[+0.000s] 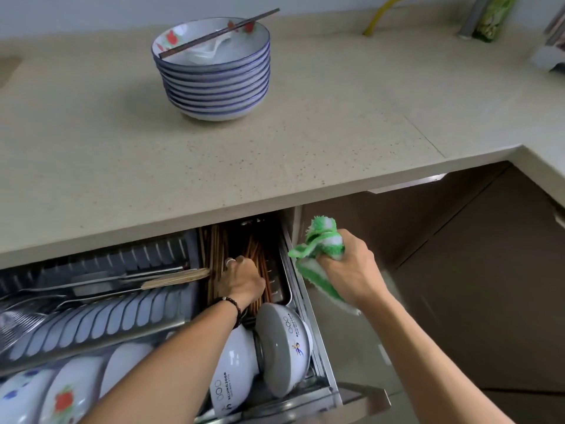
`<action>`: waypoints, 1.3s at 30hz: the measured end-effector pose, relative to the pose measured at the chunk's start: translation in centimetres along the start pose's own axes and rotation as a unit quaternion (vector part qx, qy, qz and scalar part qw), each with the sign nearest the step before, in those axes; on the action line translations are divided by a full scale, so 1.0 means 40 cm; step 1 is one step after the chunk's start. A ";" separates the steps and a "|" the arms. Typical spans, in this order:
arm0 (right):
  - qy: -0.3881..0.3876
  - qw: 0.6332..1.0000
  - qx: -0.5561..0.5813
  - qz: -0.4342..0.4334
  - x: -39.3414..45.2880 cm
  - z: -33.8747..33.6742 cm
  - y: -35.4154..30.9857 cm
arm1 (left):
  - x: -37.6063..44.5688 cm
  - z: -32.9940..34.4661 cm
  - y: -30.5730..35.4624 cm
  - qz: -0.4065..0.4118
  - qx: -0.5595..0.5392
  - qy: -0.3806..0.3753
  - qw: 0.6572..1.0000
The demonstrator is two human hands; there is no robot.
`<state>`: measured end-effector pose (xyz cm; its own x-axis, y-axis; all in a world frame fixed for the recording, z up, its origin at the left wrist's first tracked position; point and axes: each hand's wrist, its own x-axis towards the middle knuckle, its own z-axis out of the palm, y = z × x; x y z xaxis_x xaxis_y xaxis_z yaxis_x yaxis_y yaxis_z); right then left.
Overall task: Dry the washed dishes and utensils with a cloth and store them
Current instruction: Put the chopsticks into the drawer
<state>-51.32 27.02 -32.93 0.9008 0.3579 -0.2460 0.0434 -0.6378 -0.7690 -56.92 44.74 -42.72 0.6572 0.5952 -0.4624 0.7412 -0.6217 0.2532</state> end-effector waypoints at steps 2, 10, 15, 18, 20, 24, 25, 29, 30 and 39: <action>-0.002 1.000 -0.004 0.001 0.008 0.011 0.002 | 0.009 0.011 0.002 0.010 0.001 -0.017 1.000; -0.007 1.000 0.002 0.009 -0.007 0.012 -0.021 | -0.062 -0.016 -0.014 0.152 0.159 0.026 0.975; 0.009 0.999 0.038 0.014 -0.057 -0.051 -0.105 | -0.193 -0.143 0.003 0.292 0.222 0.115 0.923; 0.013 0.997 0.080 0.017 -0.077 -0.098 -0.175 | -0.246 -0.230 0.015 0.346 0.237 0.155 0.895; 0.024 0.995 0.100 0.006 -0.083 -0.134 -0.229 | -0.273 -0.300 0.030 0.365 0.236 0.186 0.881; 0.036 0.990 0.136 -0.014 -0.084 -0.192 -0.343 | -0.293 -0.440 0.049 0.359 0.231 0.234 0.874; 0.033 0.989 0.141 -0.021 -0.081 -0.203 -0.369 | -0.291 -0.474 0.049 0.351 0.232 0.245 0.874; 0.021 0.986 0.155 -0.057 -0.053 -0.217 -0.478 | -0.252 -0.614 0.051 0.332 0.215 0.296 0.870; 0.020 0.986 0.152 -0.061 -0.042 -0.216 -0.502 | -0.239 -0.645 0.052 0.330 0.211 0.304 0.869; 0.048 0.988 0.141 -0.031 0.134 -0.154 -0.674 | 0.038 -0.875 0.089 0.288 0.152 0.291 0.900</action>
<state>-45.02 41.94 -9.87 0.9374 0.3162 -0.1461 -0.0092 -0.3967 -0.9179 -48.50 61.25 -12.76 0.9465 0.2395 0.2163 0.2403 -0.9704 0.0229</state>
